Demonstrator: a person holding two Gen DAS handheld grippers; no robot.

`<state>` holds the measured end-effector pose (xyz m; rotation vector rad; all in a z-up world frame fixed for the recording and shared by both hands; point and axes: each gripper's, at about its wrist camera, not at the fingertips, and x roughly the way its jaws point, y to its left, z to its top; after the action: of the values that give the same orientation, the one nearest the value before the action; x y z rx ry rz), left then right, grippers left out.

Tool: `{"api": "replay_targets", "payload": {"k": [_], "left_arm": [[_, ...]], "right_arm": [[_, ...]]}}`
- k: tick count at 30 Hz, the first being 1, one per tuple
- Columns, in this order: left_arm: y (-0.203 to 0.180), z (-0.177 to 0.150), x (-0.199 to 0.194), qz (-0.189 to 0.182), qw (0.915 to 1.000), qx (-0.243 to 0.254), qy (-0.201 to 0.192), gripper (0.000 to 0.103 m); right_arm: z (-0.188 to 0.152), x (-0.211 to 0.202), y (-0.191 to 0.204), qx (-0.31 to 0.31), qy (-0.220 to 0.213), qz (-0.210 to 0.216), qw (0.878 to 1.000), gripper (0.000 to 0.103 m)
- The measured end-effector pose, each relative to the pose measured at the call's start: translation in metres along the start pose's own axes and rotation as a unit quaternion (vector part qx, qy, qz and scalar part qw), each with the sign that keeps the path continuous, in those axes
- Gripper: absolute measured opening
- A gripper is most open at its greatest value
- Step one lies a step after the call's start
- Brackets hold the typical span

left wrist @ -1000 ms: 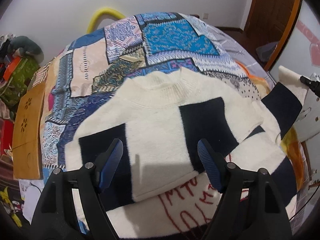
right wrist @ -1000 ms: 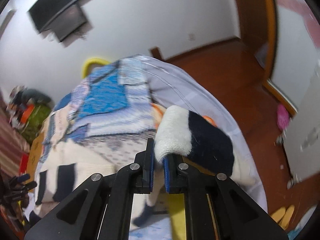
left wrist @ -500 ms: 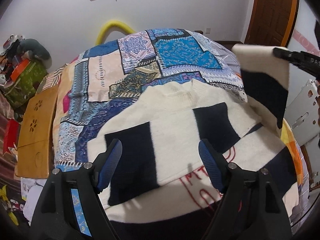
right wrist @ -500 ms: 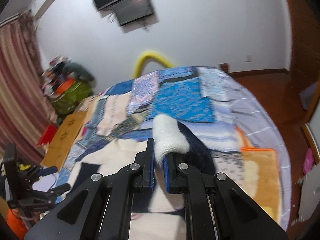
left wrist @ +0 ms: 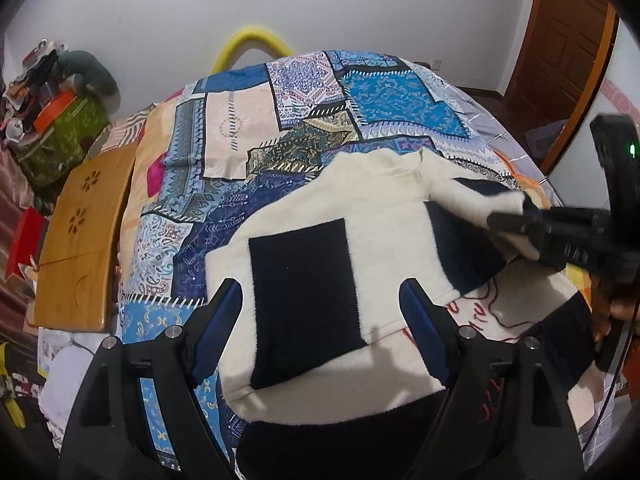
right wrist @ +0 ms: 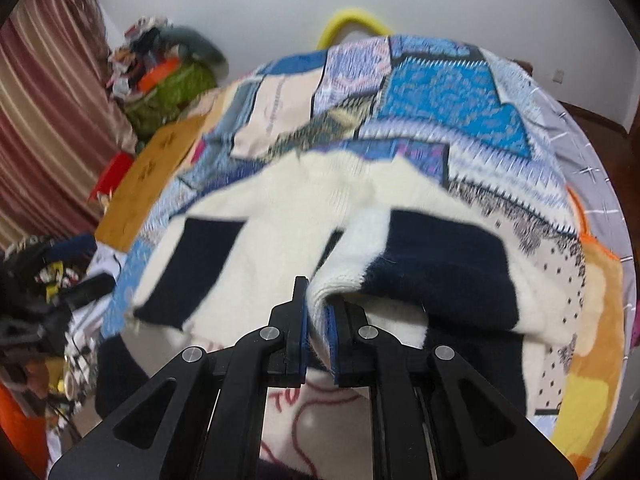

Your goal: Fold small clothes

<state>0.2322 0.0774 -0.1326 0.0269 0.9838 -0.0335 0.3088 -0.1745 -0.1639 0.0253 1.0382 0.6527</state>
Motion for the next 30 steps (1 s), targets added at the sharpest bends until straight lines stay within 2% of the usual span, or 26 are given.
{"api": "replay_targets", "payload": {"k": [7, 10, 11, 14, 22, 30], "left_arm": [[-0.013, 0.001, 0.003, -0.005, 0.9999, 0.008, 0.003, 0.080], [-0.020, 0.003, 0.001, -0.007, 0.9998, 0.016, 0.000, 0.080], [-0.023, 0.004, 0.000, -0.007, 0.9998, 0.019, -0.001, 0.080], [-0.033, 0.008, -0.002, -0.008, 0.9996, 0.029, -0.003, 0.080], [-0.071, 0.025, 0.002, -0.016, 0.9984, 0.054, -0.002, 0.081], [-0.138, 0.042, 0.020, -0.024, 0.9924, 0.120, 0.009, 0.081]], "right_arm": [[-0.020, 0.008, 0.003, 0.002, 0.050, 0.008, 0.999, 0.013], [-0.027, 0.006, 0.001, 0.006, 0.062, 0.015, 0.998, 0.019], [-0.028, 0.003, 0.000, 0.006, 0.061, 0.015, 0.998, 0.025], [-0.031, -0.011, -0.004, 0.001, 0.047, 0.007, 0.999, 0.037], [-0.033, -0.063, -0.042, 0.025, -0.014, 0.001, 1.000, 0.038], [-0.041, -0.101, -0.100, 0.056, -0.054, -0.060, 0.995, 0.038]]}}
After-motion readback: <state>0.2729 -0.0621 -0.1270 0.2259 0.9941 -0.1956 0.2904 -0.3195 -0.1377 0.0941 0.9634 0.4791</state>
